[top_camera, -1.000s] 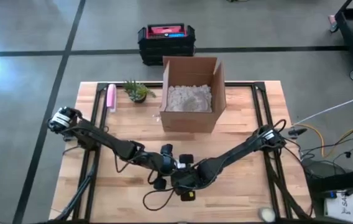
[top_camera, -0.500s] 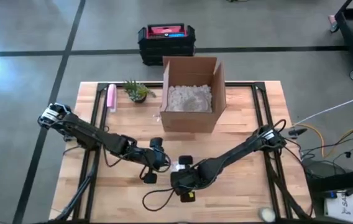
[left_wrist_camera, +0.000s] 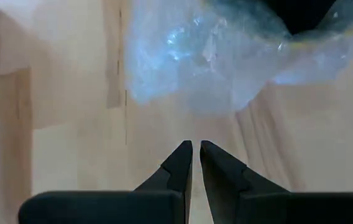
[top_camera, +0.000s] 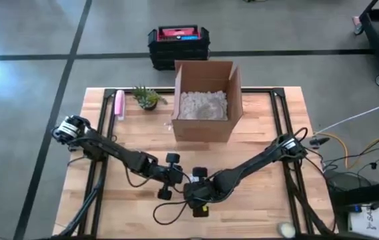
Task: Wrap mug
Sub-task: Wrap the orange mug with bubble wrap
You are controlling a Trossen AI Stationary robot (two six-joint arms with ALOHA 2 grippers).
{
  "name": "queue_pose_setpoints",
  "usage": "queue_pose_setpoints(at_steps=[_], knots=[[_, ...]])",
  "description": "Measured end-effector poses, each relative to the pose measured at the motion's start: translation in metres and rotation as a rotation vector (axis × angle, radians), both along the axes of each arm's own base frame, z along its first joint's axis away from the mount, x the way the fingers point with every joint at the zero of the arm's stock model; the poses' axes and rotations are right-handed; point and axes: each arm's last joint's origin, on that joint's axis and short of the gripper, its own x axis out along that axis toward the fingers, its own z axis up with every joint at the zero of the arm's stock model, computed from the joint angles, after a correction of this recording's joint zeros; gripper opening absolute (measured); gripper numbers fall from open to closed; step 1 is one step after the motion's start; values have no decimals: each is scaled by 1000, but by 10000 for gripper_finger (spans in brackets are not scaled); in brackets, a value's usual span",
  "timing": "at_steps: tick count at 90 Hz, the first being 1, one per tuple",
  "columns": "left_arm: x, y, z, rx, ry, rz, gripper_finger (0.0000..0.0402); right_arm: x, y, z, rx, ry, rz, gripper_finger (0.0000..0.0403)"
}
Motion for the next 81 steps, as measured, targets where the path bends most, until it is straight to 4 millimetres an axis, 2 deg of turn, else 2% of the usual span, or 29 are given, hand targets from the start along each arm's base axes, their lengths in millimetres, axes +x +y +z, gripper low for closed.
queue_pose_setpoints(at_steps=[34,55,81], knots=[[3,-2,6,-24,-55,-2,20,-1,1,0,-1,1,2,8],[2,-3,27,-72,-132,-16,20,0,1,0,2,-6,4,8],[6,-9,31,-106,-202,-33,20,1,1,0,1,-11,12,8]])
